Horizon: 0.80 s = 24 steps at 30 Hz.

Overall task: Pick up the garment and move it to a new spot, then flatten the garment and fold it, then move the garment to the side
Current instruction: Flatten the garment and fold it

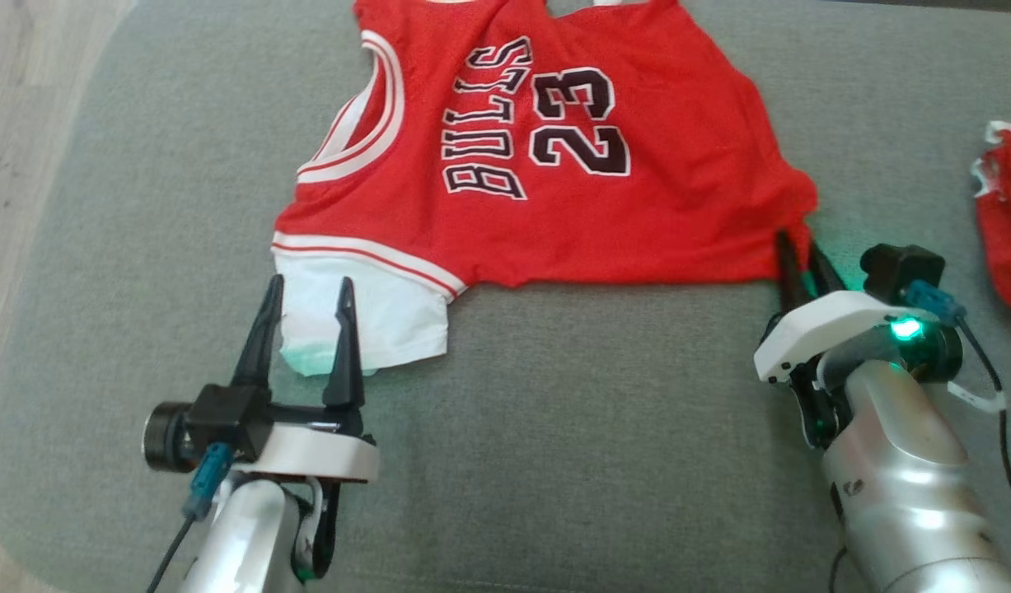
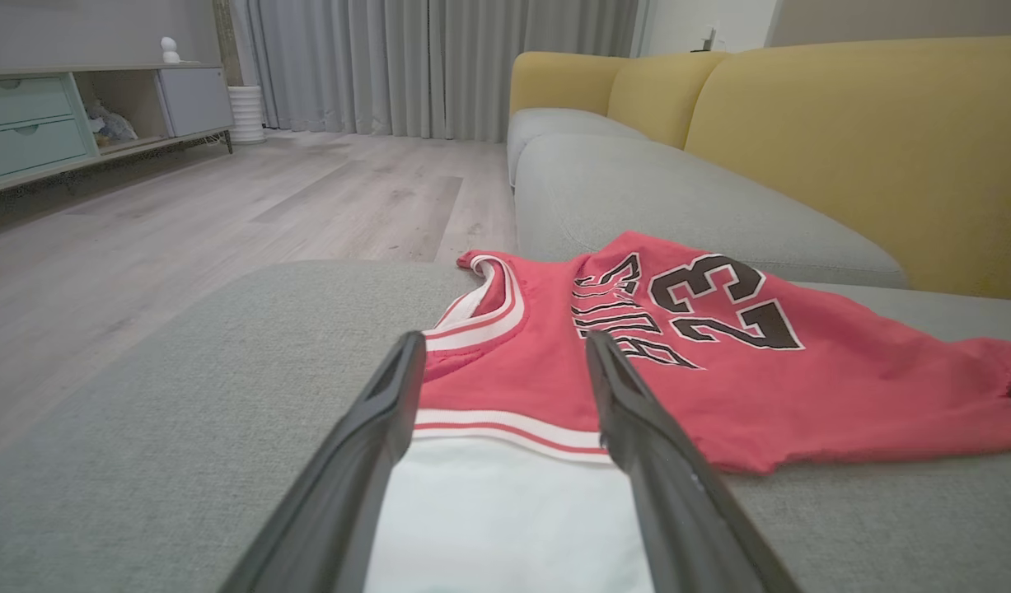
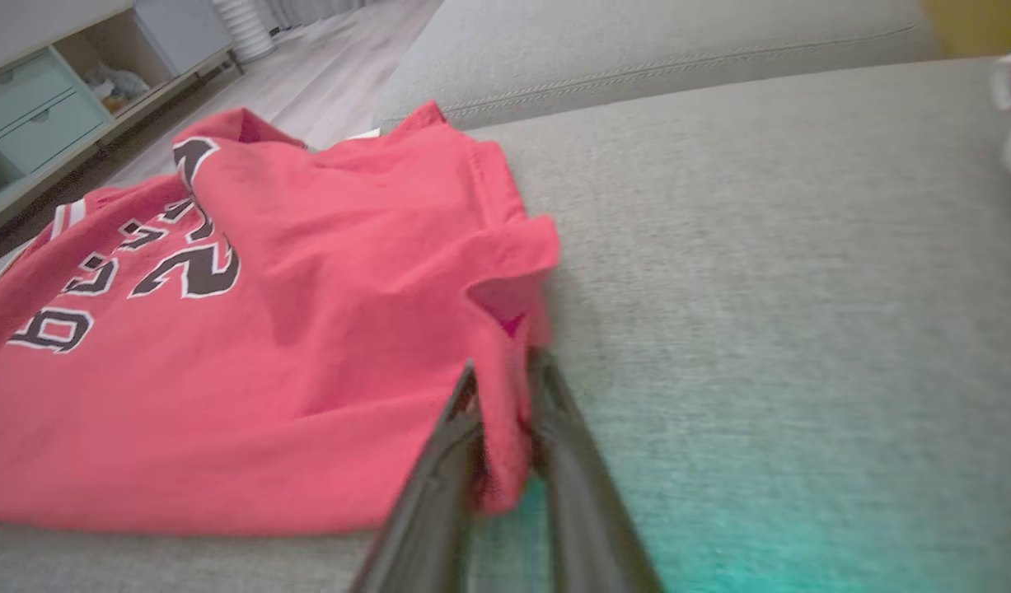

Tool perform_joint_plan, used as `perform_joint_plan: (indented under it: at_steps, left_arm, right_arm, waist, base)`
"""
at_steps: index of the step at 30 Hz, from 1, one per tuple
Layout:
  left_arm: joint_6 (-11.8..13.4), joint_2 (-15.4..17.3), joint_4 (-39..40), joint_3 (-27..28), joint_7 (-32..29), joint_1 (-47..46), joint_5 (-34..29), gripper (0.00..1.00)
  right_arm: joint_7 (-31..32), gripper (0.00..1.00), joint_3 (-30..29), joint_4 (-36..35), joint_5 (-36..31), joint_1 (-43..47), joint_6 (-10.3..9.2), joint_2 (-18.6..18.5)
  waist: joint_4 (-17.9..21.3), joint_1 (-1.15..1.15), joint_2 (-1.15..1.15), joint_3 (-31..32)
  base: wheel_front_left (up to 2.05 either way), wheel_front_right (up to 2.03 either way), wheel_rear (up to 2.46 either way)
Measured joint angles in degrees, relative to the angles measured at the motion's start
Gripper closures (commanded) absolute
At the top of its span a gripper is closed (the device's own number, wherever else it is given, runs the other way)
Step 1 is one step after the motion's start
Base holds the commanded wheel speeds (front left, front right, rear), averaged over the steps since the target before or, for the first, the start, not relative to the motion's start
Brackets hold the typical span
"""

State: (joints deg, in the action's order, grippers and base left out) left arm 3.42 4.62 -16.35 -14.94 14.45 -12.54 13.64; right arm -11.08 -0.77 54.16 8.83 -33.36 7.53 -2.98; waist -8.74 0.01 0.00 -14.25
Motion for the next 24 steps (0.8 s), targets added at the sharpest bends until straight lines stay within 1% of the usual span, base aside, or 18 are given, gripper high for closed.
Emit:
perform_joint_plan:
  at_steps: [4, 9, 14, 18, 19, 22, 24]
  left_arm:
    - [-0.5, 0.0, -0.3, 0.6, 0.0, 0.0, -0.2, 0.00]
    - [-0.5, 0.1, -0.5, 2.3, 0.0, 0.0, -0.7, 0.00]
    - [-1.0, 0.0, -1.1, 2.4, 0.0, 0.2, -1.6, 0.00]
    - [-1.0, -0.1, -1.5, 2.7, 0.0, 0.5, -1.6, 0.00]
    - [-1.0, -0.1, -1.5, 3.0, 0.0, 0.8, -1.6, 0.00]
    - [-1.5, -0.2, -1.8, 3.5, 0.0, 1.7, -1.6, 0.00]
    - [-1.5, -0.2, -1.8, 3.6, 0.0, 1.9, -1.7, 0.00]
  right_arm:
    - [-1.9, 1.00, -1.7, 1.2, 0.0, 0.0, 0.00, 0.0]
    - [-2.8, 1.00, -6.7, 0.3, -1.7, 0.7, 0.00, 0.1]
    - [-3.1, 1.00, -10.2, -2.0, -2.9, 5.3, 0.00, 0.1]
    - [-3.1, 1.00, -10.5, -3.0, -2.8, 9.1, 0.00, 0.2]
    - [-3.1, 0.00, -10.4, -3.5, -2.8, 9.7, 0.00, 0.3]
    - [-3.1, 0.00, -8.0, -6.3, -2.3, 10.2, 0.00, 0.2]
    - [-3.1, 0.00, -5.3, -11.1, -1.2, 10.6, 0.00, 0.2]
  waist:
    - [1.4, 0.00, 0.00, 0.7]
    - [3.6, -0.01, 0.00, 2.4]
    - [5.6, -0.01, 0.00, 4.3]
    - [6.7, -0.02, 0.00, 5.9]
    - [6.9, -0.02, 0.00, 6.1]
    - [7.5, -0.02, 0.00, 6.6]
    - [7.9, -0.01, 0.00, 6.7]
  base:
    - [0.00, 0.00, 0.00]
    - [0.00, 0.00, 0.00]
    - [0.00, 0.00, 0.00]
    - [0.00, 0.00, 0.00]
    - [0.00, 0.00, 0.00]
    - [0.00, 0.00, 0.00]
    - [0.00, 0.00, 0.00]
